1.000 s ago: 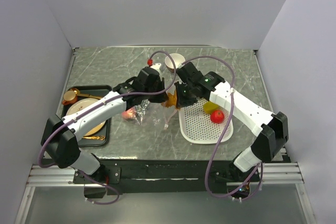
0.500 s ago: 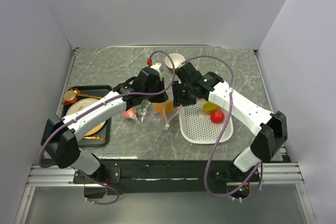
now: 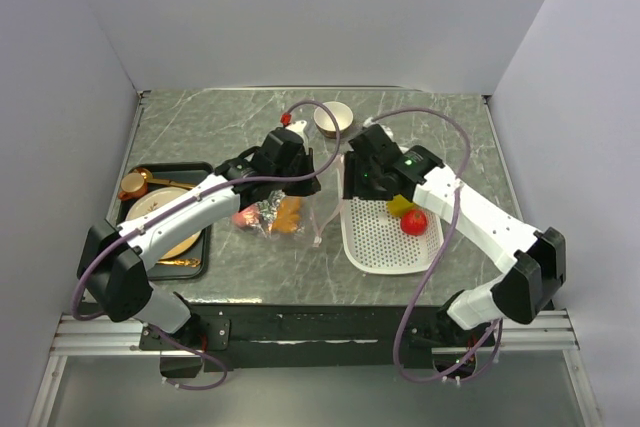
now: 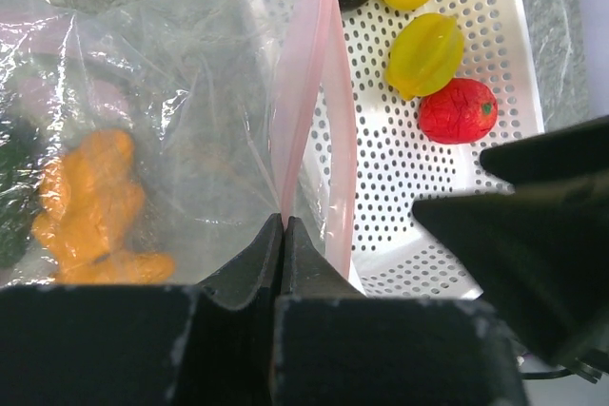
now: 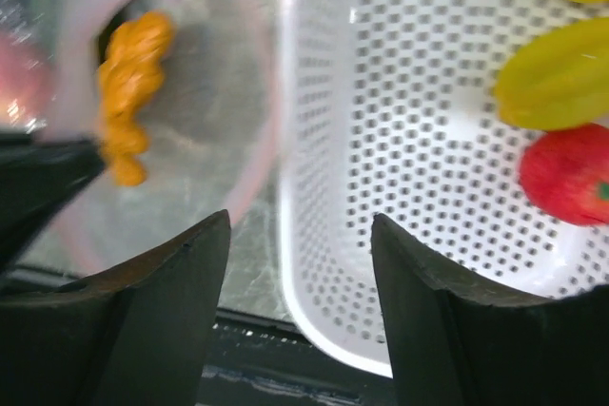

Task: Place the food in the zip-top bag and seal the zipper
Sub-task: Place the fake vegetable in the zipper food storage bag, then pick up the fake fruit from the bin.

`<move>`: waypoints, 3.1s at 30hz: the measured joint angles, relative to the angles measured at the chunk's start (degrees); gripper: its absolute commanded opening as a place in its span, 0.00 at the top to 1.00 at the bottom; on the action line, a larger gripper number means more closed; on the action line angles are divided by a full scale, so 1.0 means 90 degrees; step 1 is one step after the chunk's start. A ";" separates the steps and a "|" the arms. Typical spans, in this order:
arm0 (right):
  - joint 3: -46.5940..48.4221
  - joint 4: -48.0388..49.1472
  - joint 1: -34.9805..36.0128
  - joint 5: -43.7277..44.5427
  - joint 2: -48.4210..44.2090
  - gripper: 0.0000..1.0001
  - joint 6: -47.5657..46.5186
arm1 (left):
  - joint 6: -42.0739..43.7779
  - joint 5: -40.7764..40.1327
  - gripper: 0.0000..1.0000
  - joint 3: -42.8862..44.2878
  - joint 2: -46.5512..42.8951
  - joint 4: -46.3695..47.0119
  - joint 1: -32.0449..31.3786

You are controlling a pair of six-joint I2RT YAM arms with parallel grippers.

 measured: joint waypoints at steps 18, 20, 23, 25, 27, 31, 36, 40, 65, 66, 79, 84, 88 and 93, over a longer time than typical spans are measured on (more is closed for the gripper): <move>-0.1525 0.0197 -0.1739 0.0517 -0.0906 0.14 0.0882 | 0.0000 -0.0163 0.99 -0.0002 -0.0250 -0.0015 -0.0012; -0.1532 0.0163 -0.1766 0.0661 -0.0763 0.14 0.0945 | 0.0000 -0.0168 0.99 -0.0005 -0.0253 -0.0015 -0.0012; -0.1627 0.0168 -0.1783 0.0911 -0.0510 0.14 0.0998 | 0.0000 -0.0172 0.99 -0.0041 -0.0260 0.0000 -0.0012; -0.1768 0.0168 -0.1804 0.0996 -0.0386 0.14 0.1005 | 0.0000 -0.0175 0.99 -0.0066 -0.0262 -0.0017 -0.0012; -0.1916 0.0202 -0.1826 0.1049 -0.0316 0.14 0.1010 | 0.0002 -0.0175 0.99 -0.0066 -0.0265 -0.0019 -0.0012; -0.2254 0.0304 -0.1940 0.1100 -0.0236 0.14 0.1013 | 0.0002 -0.0177 0.99 -0.0066 -0.0265 -0.0022 -0.0012; -0.2373 0.0488 -0.2059 0.1190 -0.0078 0.14 0.0962 | 0.0005 -0.0187 0.99 -0.0066 -0.0265 -0.0024 -0.0012; -0.2453 0.0707 -0.2137 0.1190 0.0087 0.14 0.0916 | 0.0005 -0.0192 0.99 -0.0066 -0.0265 -0.0024 -0.0012; -0.2795 0.1649 -0.2256 -0.0007 0.0063 0.70 0.0459 | 0.0017 -0.0223 0.99 -0.0066 -0.0262 -0.0024 -0.0012; -0.2815 0.1715 -0.2256 -0.0109 0.0049 0.70 0.0449 | 0.0015 -0.0223 0.99 -0.0066 -0.0262 -0.0024 -0.0012; -0.2871 0.1807 -0.2256 -0.0272 -0.0126 0.71 0.0277 | 0.0015 -0.0219 0.99 -0.0066 -0.0260 -0.0024 -0.0012; -0.2931 0.1678 -0.2259 0.0107 -0.0158 0.68 0.0129 | 0.0015 -0.0219 0.99 -0.0066 -0.0260 -0.0024 -0.0012; -0.2992 0.1523 -0.2266 0.0330 -0.0282 0.67 0.0075 | 0.0012 -0.0216 0.99 -0.0066 -0.0260 -0.0024 -0.0012; -0.2939 0.1404 -0.2288 0.0459 -0.0352 0.67 0.0041 | 0.0012 -0.0216 0.99 -0.0066 -0.0260 -0.0024 -0.0012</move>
